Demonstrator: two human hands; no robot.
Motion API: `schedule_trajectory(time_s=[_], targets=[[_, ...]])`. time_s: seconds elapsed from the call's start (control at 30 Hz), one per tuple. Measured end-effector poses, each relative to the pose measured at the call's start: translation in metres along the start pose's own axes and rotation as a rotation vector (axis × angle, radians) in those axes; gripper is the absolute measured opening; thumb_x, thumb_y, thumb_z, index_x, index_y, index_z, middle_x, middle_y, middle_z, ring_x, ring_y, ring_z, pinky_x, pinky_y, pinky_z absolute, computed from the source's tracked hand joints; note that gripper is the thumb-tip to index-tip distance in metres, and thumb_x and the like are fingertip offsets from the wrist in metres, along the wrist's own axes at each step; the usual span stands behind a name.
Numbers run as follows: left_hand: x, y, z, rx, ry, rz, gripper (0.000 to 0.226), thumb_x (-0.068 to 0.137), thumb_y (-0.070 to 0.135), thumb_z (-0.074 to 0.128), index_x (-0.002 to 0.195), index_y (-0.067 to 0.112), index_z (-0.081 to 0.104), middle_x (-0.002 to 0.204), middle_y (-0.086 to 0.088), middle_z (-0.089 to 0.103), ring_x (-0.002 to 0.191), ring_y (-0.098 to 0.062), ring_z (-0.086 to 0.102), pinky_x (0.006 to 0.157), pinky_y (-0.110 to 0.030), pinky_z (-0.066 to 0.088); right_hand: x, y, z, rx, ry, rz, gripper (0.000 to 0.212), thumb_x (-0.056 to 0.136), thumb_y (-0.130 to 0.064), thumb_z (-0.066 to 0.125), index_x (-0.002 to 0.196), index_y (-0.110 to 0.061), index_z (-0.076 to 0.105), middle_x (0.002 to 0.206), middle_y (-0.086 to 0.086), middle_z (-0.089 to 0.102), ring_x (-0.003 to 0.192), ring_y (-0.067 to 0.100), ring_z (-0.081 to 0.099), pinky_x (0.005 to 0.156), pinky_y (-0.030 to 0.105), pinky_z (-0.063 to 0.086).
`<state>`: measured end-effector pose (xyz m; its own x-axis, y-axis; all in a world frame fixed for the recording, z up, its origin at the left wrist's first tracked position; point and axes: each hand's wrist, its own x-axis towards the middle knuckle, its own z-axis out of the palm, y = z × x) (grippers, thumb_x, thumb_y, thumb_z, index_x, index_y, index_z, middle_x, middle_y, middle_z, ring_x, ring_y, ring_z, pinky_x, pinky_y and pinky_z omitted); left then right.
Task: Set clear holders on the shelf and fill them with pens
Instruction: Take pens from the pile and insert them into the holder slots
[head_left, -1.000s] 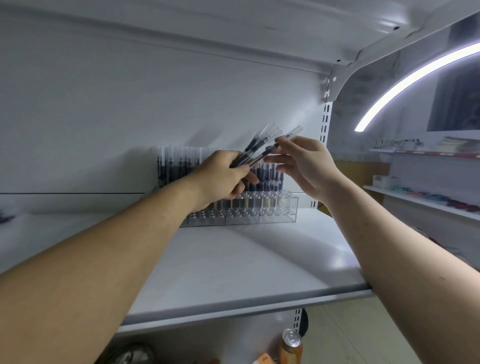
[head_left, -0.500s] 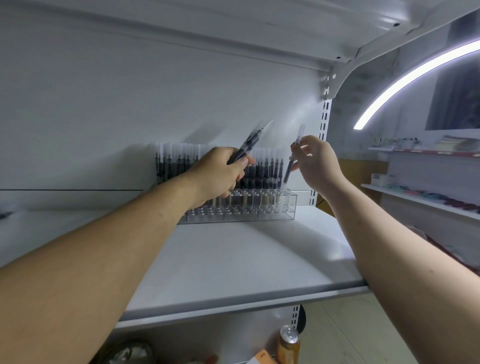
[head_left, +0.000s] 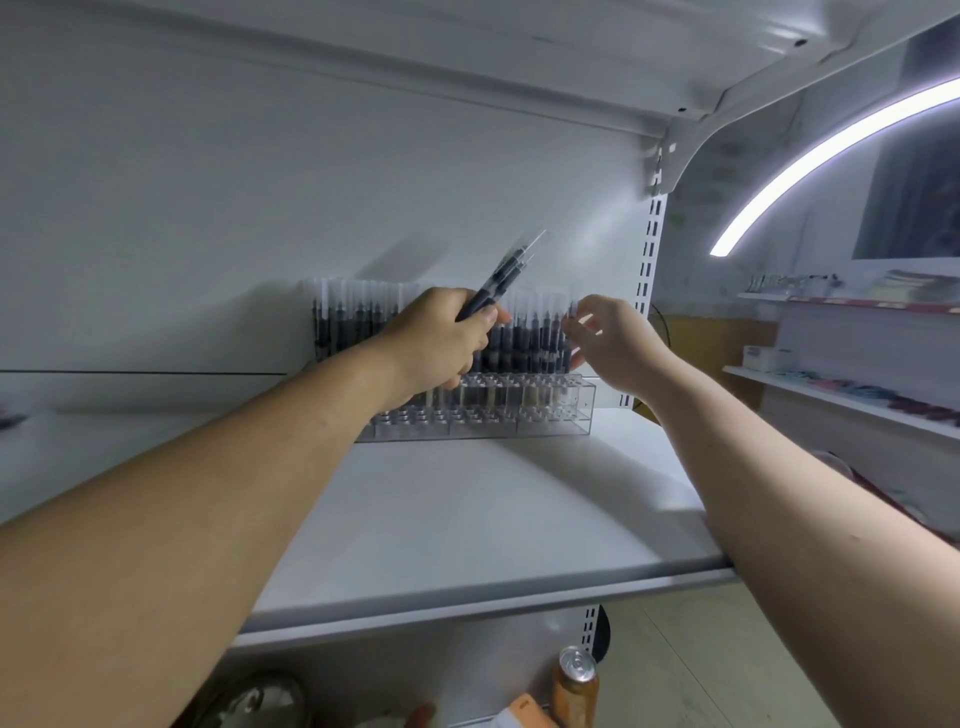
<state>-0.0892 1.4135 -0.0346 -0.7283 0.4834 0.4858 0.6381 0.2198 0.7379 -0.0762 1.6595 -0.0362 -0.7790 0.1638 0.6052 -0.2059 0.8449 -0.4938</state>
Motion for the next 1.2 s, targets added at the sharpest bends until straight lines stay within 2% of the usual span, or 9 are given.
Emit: schedule_trajectory(time_s=[0.1,0.37,0.5,0.6,0.7,0.8,0.9,1.13,1.2], targets=[[0.000,-0.001,0.000,0.001,0.005,-0.001,0.027,0.113,0.027,0.042,0.122,0.019,0.066,0.080,0.002,0.047,0.051,-0.006,0.041,0.050,-0.023,0.039,0.000,-0.001,-0.001,-0.019,-0.012,0.008,0.019,0.109,-0.028,0.052,0.117,-0.014,0.061,0.082,0.000,0.075,0.080,0.036,0.075,0.049,0.029,0.040],[0.001,-0.002,-0.001,0.020,-0.004,0.002,0.026,0.112,0.028,0.043,0.123,0.020,0.066,0.080,0.002,0.048,0.051,-0.005,0.042,0.051,-0.024,0.040,0.000,-0.002,0.000,-0.032,-0.013,-0.006,0.019,0.109,-0.028,0.053,0.116,-0.013,0.063,0.082,0.001,0.075,0.076,0.037,0.074,0.048,0.028,0.041],[0.001,-0.001,-0.001,0.015,0.001,0.005,0.026,0.112,0.028,0.043,0.120,0.021,0.067,0.079,0.002,0.049,0.051,-0.006,0.042,0.051,-0.024,0.039,0.001,0.002,-0.001,-0.022,-0.005,0.025,0.022,0.108,-0.030,0.055,0.114,-0.011,0.065,0.075,-0.001,0.076,0.047,0.021,0.060,0.035,0.021,0.035],[0.000,0.000,-0.001,0.023,-0.003,0.003,0.026,0.112,0.028,0.043,0.120,0.021,0.067,0.078,0.004,0.050,0.053,-0.006,0.043,0.053,-0.025,0.040,0.002,0.004,-0.002,0.008,-0.020,0.028,0.022,0.107,-0.030,0.056,0.110,-0.011,0.067,0.072,-0.001,0.076,0.061,0.040,0.067,0.039,0.025,0.037],[0.000,0.000,-0.002,0.011,0.000,0.002,0.026,0.112,0.027,0.043,0.120,0.020,0.067,0.076,0.005,0.049,0.050,-0.005,0.042,0.051,-0.024,0.039,0.001,0.003,-0.004,0.012,-0.026,0.033,0.021,0.107,-0.028,0.056,0.110,-0.011,0.067,0.071,-0.001,0.077,0.056,0.030,0.061,0.036,0.023,0.035],[-0.001,0.002,-0.002,0.007,0.003,0.003,0.026,0.112,0.026,0.043,0.119,0.020,0.067,0.076,0.005,0.049,0.049,-0.005,0.042,0.050,-0.024,0.039,0.000,0.002,-0.007,0.009,-0.033,0.030,0.016,0.106,-0.028,0.057,0.099,-0.017,0.066,0.071,-0.001,0.078,0.071,0.040,0.075,0.049,0.029,0.044],[-0.001,0.003,-0.001,0.003,0.003,0.003,0.026,0.112,0.026,0.043,0.119,0.019,0.067,0.075,0.005,0.048,0.049,-0.005,0.041,0.050,-0.023,0.038,0.000,0.001,-0.007,-0.008,-0.043,0.027,0.015,0.107,-0.027,0.056,0.097,-0.020,0.064,0.074,-0.001,0.078,0.078,0.038,0.077,0.052,0.030,0.044],[-0.002,0.003,-0.001,-0.004,-0.003,0.000,0.026,0.112,0.025,0.043,0.121,0.017,0.066,0.074,0.004,0.047,0.050,-0.006,0.040,0.049,-0.024,0.038,-0.003,-0.005,-0.007,-0.049,-0.036,0.021,0.016,0.108,-0.023,0.055,0.108,-0.011,0.066,0.076,0.002,0.077,0.048,0.015,0.064,0.034,0.019,0.033],[-0.002,0.003,-0.001,-0.006,0.000,0.000,0.026,0.112,0.025,0.043,0.120,0.017,0.066,0.074,0.004,0.047,0.050,-0.006,0.039,0.049,-0.024,0.037,-0.004,-0.007,-0.007,-0.049,-0.038,0.020,0.016,0.108,-0.022,0.055,0.110,-0.010,0.066,0.078,0.004,0.077,0.052,0.013,0.069,0.035,0.018,0.034]])
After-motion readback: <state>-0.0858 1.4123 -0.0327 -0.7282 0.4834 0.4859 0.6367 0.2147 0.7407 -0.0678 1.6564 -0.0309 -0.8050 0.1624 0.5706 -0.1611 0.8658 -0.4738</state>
